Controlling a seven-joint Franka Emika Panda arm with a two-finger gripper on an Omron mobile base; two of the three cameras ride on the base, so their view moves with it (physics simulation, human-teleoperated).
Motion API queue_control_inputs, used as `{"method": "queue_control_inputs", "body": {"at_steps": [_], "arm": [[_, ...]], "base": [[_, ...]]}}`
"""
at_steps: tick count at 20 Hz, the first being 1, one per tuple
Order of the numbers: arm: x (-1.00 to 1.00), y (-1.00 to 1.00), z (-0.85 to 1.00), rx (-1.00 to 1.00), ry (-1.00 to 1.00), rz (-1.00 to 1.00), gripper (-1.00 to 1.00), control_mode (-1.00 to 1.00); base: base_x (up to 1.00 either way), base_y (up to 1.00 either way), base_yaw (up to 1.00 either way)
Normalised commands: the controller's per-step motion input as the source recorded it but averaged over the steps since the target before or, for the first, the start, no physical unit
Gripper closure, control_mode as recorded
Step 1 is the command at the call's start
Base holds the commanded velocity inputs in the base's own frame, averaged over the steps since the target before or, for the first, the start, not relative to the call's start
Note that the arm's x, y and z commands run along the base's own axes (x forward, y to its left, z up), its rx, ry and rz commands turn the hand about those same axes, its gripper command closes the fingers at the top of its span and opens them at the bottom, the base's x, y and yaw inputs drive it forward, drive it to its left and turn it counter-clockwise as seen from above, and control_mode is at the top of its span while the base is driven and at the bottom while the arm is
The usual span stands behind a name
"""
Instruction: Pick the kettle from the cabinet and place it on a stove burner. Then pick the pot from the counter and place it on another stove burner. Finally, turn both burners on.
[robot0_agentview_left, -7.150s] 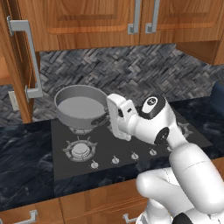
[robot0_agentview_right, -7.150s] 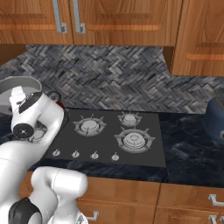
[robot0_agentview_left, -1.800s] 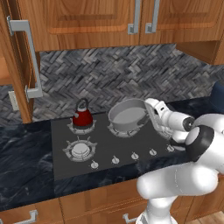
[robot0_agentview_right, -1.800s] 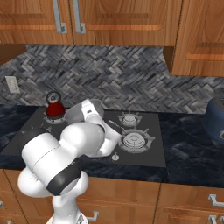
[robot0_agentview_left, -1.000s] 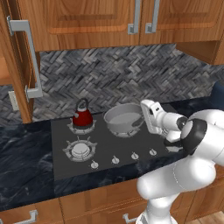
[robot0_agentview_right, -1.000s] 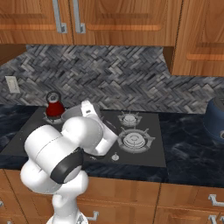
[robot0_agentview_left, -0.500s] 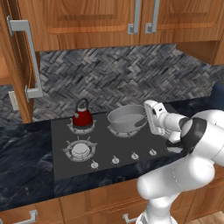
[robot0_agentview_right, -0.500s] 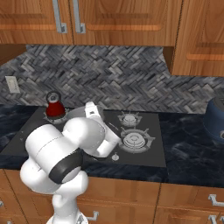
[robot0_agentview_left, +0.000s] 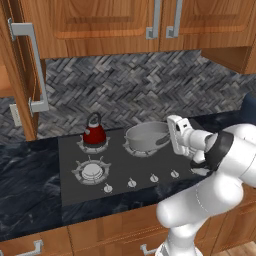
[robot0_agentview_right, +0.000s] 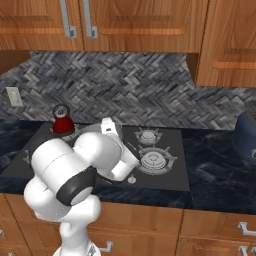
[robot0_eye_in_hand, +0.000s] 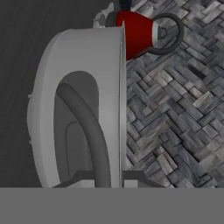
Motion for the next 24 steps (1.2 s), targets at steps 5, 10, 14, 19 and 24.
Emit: {"method": "queue_control_inputs", "body": {"at_steps": [5,10,14,19,24], "arm": [[0.17,-0.13,-0.17,0.08,-0.02,0.07,1.00,-1.00],[0.18,-0.11,-0.20,0.09,-0.03,0.09,1.00,-1.00],[0.14,-0.14,-0.23,0.10,-0.07,0.10,1.00,-1.00],[0.09,-0.17,-0.21,0.09,-0.09,0.10,1.00,-1.00],[0.03,-0.16,-0.28,0.06,-0.09,0.10,1.00,-1.00]], "base": [[0.00,0.00,0.00],[0.00,0.00,0.00],[0.00,0.00,0.00],[0.00,0.00,0.00],[0.00,0.00,0.00]]}}
